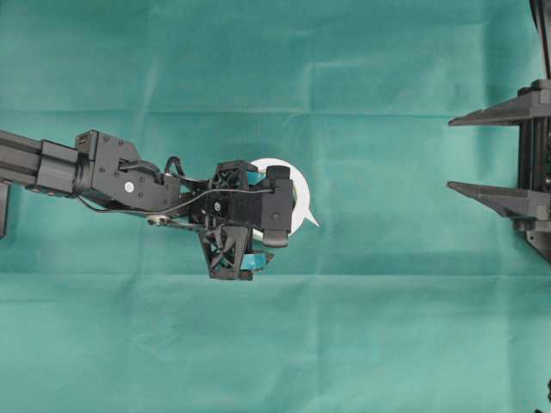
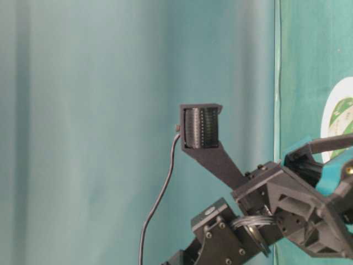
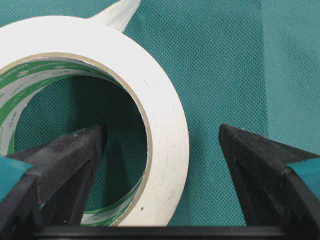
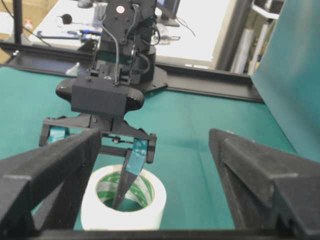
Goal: Peel off the duct tape with your right arm.
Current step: 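Close the left gripper on the roll rim and lift it upright, then move the right gripper open toward the tape's free end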
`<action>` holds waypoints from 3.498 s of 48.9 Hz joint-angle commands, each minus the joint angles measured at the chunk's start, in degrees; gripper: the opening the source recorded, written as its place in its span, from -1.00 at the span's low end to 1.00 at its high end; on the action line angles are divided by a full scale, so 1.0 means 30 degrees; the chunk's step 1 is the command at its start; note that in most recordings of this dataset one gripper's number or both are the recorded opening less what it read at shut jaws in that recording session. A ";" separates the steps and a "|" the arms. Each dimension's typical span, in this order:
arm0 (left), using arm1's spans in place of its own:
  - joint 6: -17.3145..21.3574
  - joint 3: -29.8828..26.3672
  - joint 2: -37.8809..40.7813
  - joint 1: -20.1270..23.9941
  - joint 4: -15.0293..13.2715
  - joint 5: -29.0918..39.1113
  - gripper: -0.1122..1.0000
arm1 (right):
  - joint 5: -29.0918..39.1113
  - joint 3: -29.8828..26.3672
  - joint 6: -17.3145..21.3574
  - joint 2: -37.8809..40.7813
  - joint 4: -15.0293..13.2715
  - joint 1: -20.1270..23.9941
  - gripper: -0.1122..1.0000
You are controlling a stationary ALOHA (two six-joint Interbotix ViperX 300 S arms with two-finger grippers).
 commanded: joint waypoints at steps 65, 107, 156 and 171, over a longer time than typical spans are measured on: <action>0.1025 -0.2725 -0.7207 -0.0820 0.0059 0.6943 -0.40 | -0.0586 -0.0059 0.0029 0.0088 -0.0029 -0.0029 0.73; 0.1523 -0.3428 -0.7764 0.0176 0.0088 0.8379 -0.40 | -0.1670 -0.0938 0.0498 0.2783 -0.0029 0.0000 0.72; 0.1523 -0.3252 -0.7705 0.0557 0.0088 0.8350 -0.40 | -0.2959 -0.6768 0.0439 1.2363 -0.0674 0.0146 0.72; 0.1553 -0.3223 -0.7676 0.0557 0.0088 0.8350 -0.40 | -0.3018 -0.8145 0.0439 1.4209 -0.0674 0.0146 0.72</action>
